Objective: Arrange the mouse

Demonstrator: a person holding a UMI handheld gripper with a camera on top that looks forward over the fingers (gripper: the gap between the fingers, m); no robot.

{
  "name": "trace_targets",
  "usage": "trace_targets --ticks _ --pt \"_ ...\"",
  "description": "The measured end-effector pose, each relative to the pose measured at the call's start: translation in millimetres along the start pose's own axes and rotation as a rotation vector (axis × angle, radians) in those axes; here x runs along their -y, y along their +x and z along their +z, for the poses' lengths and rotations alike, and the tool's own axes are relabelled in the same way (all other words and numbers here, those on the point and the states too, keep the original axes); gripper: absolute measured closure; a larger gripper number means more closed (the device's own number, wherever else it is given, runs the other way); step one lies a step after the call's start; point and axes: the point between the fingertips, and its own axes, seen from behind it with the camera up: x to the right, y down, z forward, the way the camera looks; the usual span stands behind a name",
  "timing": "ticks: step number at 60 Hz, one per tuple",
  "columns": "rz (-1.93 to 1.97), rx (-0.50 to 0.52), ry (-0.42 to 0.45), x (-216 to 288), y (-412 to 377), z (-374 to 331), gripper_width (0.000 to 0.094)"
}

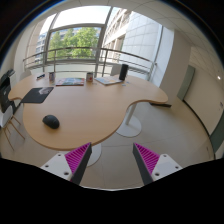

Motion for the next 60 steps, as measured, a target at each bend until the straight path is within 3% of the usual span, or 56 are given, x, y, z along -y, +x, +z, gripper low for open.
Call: trace_targets --ticks 7,15,36,60 --pt "-0.014 0.038 -0.040 -43.7 -53.2 -18.4 0.0092" --pt "-0.043 0.133 -0.046 -56.0 -131.2 -14.3 0.0087" --pt "-0.088 0.219 -0.001 -3.9 -266.1 104.9 0.0090" --pt "-0.078 0.191 -0.004 57.2 -292.2 198.4 0.0124"
